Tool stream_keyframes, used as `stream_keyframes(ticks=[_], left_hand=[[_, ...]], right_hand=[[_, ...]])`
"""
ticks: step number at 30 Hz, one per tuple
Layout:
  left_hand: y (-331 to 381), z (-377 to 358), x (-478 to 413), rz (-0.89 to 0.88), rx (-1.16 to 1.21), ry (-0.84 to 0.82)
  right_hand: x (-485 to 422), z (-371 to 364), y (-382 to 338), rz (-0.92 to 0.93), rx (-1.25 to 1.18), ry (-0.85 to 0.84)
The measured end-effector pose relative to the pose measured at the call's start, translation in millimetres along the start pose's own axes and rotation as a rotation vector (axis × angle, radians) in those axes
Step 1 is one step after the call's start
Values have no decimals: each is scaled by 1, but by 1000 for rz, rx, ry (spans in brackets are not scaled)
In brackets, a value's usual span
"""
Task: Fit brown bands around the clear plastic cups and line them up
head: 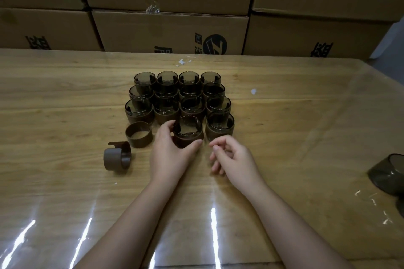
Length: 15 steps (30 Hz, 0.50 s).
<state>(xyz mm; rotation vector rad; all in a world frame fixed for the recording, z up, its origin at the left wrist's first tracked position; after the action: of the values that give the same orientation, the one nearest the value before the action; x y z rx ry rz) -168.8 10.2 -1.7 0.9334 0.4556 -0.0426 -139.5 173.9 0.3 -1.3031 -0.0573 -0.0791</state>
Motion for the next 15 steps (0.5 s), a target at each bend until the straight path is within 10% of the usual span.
stream_keyframes(ticks=[15], left_hand=[[7, -14, -10, -39, -186, 28]], right_hand=[[-2, -4, 2, 19, 32, -6]])
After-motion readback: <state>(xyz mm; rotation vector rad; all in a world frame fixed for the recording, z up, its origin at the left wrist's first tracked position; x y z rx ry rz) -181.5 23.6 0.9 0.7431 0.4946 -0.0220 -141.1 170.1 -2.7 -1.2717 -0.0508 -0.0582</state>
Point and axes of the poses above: each hand's wrist, its own x-axis away from the middle knuckle, its own z-axis out of the back of the hand, y = z × x, the point moved 4 cm from there along -x, towards the middle knuckle, and after that the axes turned 10 degrees about -z, right-handed, at the moved point
